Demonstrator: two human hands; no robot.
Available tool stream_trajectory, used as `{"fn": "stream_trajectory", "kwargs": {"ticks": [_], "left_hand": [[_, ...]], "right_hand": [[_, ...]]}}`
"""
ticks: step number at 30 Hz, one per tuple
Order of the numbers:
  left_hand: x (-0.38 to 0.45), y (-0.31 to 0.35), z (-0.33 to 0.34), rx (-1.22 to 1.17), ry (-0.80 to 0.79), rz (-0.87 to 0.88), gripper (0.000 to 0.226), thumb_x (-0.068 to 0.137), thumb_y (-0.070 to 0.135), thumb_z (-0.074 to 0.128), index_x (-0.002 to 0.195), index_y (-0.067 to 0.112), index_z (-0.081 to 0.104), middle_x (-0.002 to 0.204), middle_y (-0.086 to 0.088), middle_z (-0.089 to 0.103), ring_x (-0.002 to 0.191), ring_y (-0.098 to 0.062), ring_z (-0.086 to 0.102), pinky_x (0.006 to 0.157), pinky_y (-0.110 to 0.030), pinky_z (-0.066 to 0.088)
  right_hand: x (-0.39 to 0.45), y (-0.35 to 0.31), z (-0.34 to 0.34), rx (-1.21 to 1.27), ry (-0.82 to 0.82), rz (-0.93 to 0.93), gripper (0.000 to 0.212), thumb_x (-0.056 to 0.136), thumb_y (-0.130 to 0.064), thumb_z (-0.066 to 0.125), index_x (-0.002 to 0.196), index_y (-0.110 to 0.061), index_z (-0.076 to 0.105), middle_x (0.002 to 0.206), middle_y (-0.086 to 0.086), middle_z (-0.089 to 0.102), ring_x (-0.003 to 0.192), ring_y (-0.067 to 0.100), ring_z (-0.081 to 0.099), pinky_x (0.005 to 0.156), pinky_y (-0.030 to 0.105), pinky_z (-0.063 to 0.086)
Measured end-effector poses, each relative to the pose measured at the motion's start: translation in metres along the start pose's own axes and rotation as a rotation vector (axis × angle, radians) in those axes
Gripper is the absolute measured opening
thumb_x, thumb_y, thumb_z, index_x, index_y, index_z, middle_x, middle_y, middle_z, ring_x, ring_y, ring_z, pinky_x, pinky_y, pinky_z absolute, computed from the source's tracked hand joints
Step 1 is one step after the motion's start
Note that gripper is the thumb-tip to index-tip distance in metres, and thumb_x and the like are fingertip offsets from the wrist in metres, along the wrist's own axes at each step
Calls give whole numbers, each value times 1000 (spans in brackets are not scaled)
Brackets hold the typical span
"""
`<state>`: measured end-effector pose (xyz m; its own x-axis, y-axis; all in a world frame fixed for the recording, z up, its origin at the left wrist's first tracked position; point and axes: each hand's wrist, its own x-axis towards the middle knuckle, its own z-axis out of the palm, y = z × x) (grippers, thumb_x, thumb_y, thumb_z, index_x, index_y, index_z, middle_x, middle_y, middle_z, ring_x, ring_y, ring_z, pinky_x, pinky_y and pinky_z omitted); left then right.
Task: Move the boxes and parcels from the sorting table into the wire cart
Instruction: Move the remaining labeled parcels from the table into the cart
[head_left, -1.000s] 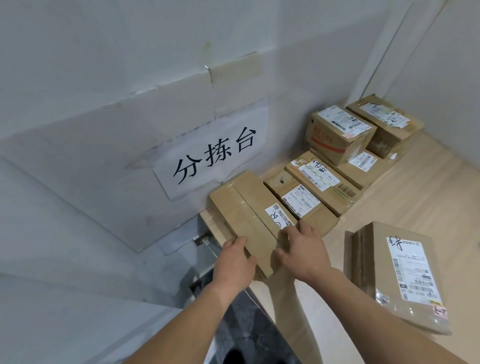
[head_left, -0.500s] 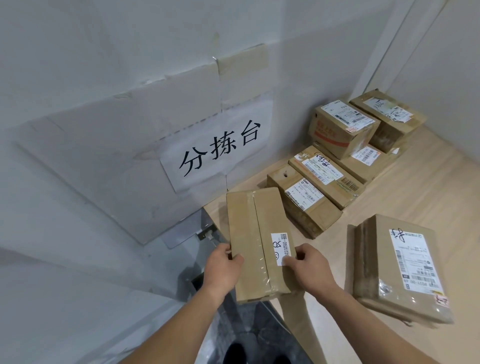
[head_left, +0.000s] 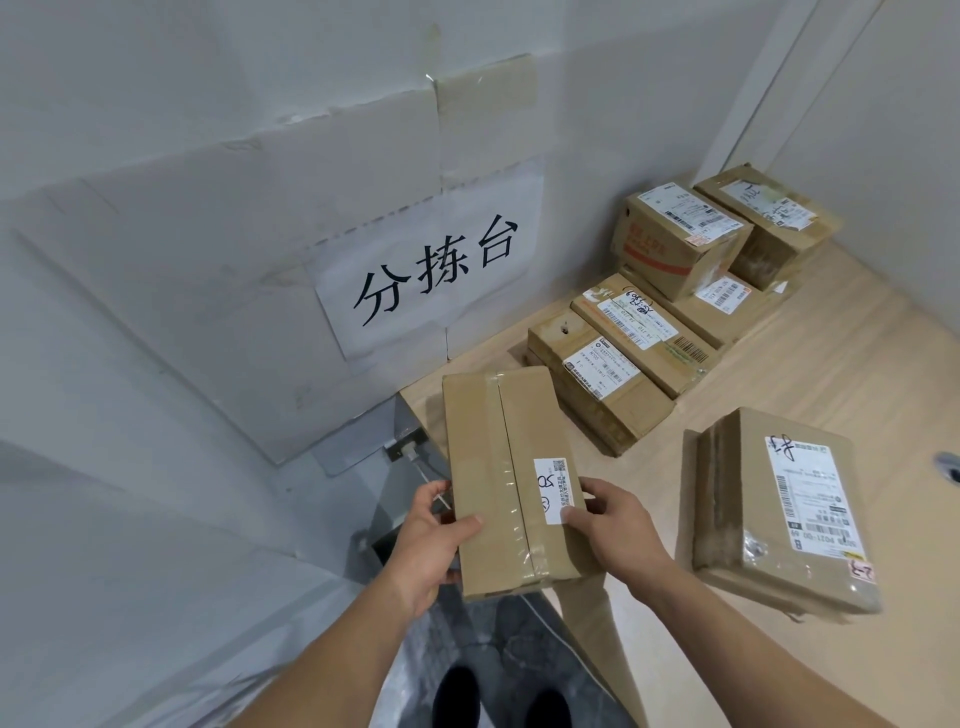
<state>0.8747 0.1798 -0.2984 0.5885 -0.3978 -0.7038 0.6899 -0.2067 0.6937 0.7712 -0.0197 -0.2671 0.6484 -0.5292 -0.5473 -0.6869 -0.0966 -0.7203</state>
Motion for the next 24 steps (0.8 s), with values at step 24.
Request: {"fn": "stream_trajectory", "kwargs": {"ticks": [24], "left_hand": [[-24,64,108,209,-243,253,84,86,-2,71,144,47,36,131,-3,59,108,-23,66,64,-33,59]], "right_hand": [[-21,49,-168,-91,734,-66,45,94,-22,66,137,-8,60,139,11,59,129,29,51,102,37,39]]}}
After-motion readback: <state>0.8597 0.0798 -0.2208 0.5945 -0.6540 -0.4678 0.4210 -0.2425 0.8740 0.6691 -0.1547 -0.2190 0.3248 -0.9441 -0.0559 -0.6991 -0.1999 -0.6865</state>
